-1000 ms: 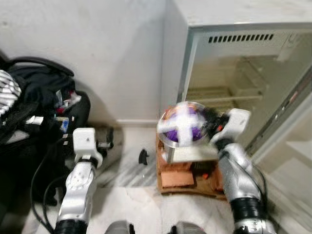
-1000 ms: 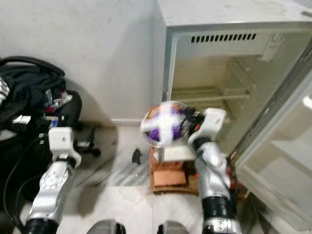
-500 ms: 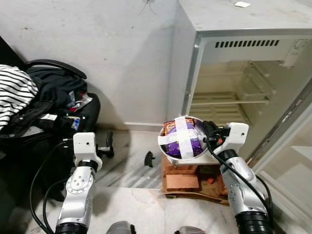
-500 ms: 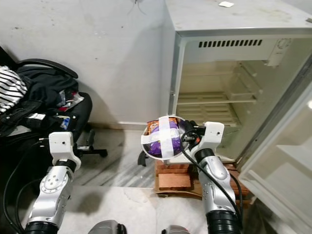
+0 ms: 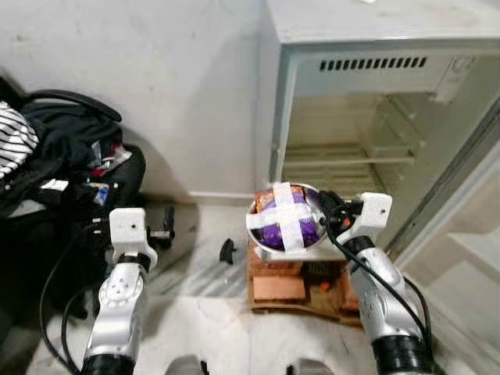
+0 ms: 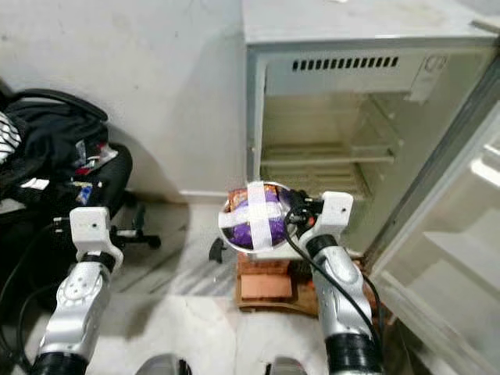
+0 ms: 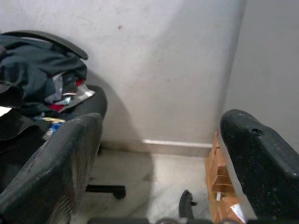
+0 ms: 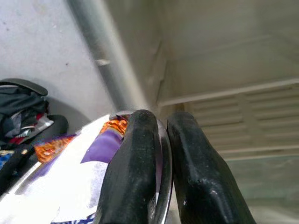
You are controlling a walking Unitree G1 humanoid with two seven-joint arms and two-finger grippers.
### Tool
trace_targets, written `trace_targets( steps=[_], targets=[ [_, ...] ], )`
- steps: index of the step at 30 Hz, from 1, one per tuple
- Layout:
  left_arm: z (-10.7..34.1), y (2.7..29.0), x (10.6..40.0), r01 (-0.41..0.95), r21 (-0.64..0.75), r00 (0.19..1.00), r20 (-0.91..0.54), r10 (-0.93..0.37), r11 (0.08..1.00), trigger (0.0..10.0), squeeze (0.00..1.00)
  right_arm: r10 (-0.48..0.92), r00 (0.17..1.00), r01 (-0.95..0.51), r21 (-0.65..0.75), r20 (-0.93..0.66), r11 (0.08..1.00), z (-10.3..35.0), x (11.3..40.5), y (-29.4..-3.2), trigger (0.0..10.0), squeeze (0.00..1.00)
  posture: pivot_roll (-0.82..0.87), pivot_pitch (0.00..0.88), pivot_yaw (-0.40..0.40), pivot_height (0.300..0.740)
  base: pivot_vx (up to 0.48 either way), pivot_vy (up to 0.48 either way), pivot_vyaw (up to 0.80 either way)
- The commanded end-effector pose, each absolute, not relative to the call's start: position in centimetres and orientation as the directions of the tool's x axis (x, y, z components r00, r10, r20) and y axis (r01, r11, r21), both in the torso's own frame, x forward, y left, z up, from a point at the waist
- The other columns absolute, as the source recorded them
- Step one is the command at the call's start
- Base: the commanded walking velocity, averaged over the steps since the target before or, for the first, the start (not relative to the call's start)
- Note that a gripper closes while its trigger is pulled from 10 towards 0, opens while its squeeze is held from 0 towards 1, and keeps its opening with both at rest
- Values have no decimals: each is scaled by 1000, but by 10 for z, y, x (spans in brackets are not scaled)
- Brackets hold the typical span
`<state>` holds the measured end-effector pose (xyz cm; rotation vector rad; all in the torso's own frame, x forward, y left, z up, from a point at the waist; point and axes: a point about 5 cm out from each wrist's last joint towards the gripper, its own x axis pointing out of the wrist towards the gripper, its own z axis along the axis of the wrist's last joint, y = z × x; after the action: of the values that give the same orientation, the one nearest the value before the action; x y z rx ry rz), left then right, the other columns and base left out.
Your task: Restocking fridge
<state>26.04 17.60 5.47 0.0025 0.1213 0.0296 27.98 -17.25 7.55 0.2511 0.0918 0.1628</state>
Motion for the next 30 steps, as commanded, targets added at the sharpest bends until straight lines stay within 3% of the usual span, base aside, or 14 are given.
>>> trace_targets(
  steps=[1, 18, 30],
  targets=[
    [56, 175, 261, -18, 20, 993, -117, 20, 1000, 10000, 0, 166, 986, -151, 255, -37, 955, 83, 280, -175, 10000, 0, -49, 0, 27, 740, 0, 0, 0],
    [58, 183, 259, -17, 37, 993, -119, 22, 999, 10000, 0, 106, 994, -104, 228, 3, 968, 87, 264, -170, 10000, 0, -60, 0, 67, 740, 0, -407, 0],
    [62, 186, 252, -43, 8, 995, -87, 44, 999, 10000, 0, 98, 995, -96, 229, 4, 969, 88, 263, -169, 10000, 0, -53, 0, 68, 740, 0, 0, 0]
  ],
)
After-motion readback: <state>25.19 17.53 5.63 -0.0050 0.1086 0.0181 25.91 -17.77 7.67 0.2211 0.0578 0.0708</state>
